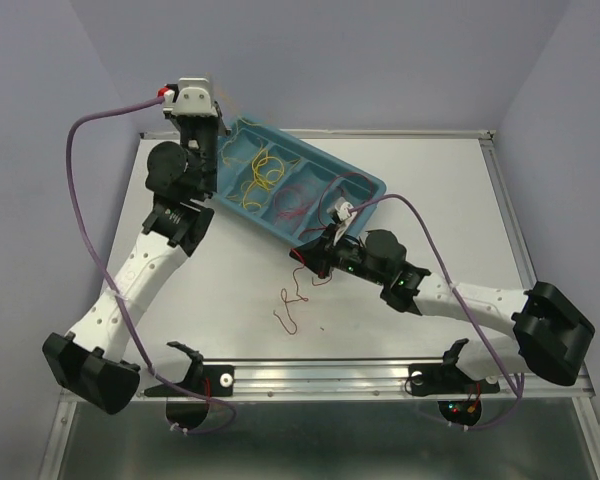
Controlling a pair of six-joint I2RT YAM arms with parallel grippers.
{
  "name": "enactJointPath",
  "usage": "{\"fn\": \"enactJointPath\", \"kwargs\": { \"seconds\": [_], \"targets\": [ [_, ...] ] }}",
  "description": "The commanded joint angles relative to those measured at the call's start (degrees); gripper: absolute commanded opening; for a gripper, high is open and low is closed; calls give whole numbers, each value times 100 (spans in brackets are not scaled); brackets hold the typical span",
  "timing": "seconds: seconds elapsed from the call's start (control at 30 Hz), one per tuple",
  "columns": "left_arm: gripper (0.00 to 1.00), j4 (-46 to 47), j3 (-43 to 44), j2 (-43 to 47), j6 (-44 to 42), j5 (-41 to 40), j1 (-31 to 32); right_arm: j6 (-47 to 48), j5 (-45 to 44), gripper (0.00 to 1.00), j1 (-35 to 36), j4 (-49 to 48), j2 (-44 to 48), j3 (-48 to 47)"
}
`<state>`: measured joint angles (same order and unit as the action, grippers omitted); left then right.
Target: Untangle the cables
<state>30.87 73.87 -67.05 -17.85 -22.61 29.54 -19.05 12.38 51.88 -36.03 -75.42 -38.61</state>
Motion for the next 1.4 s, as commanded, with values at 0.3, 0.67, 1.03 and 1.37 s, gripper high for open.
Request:
{"fn": "enactJointPath", "kwargs": {
  "seconds": [0.3,0.67,1.03,1.37],
  "targets": [
    [0,508,207,-1662,1758,1180,-1547,33,-183,1,59,-220,124,73],
    [0,472,93,-1909,2373,1733,-1671,6,-183,1,59,-220,97,55],
    [0,499,611,-1496,2039,1426,-1671,15,-210,1,59,-211,159,73],
    [0,446,5,-1276,2391,1699,-1653,15,-210,1,51,-211,168,82]
  ]
}}
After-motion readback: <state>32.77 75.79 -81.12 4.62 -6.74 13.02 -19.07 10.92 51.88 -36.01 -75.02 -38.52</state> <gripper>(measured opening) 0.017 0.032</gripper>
